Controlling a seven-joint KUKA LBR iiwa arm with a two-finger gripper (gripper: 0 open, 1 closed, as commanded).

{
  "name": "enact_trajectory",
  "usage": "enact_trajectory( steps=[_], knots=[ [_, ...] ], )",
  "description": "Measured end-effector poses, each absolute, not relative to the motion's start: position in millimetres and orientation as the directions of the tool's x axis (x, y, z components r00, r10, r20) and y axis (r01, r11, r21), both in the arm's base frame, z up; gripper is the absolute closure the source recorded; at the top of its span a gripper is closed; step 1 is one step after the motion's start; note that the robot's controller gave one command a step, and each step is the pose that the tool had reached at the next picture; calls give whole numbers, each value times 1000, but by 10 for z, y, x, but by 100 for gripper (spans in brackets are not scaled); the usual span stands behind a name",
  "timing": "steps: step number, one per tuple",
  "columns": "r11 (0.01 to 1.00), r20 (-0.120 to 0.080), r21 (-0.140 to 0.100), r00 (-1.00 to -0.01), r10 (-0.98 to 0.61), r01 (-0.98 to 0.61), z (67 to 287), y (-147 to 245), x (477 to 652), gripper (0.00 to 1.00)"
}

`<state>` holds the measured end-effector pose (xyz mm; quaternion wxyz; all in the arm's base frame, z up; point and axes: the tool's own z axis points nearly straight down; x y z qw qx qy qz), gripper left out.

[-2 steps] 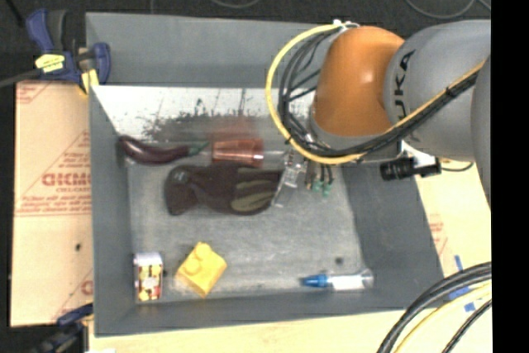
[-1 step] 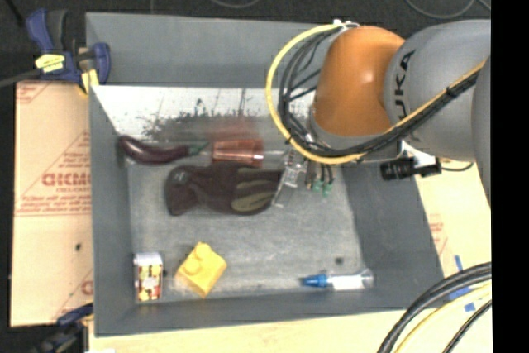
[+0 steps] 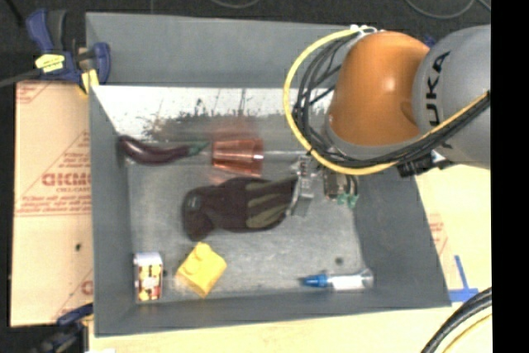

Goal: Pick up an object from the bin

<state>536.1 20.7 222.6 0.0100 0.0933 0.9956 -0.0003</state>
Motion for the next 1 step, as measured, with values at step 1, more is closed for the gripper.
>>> enact_trajectory(
  steps=[1],
  knots=[
    [965,-14,0,-965,262,262,4157,335,5459,100]
  ],
)
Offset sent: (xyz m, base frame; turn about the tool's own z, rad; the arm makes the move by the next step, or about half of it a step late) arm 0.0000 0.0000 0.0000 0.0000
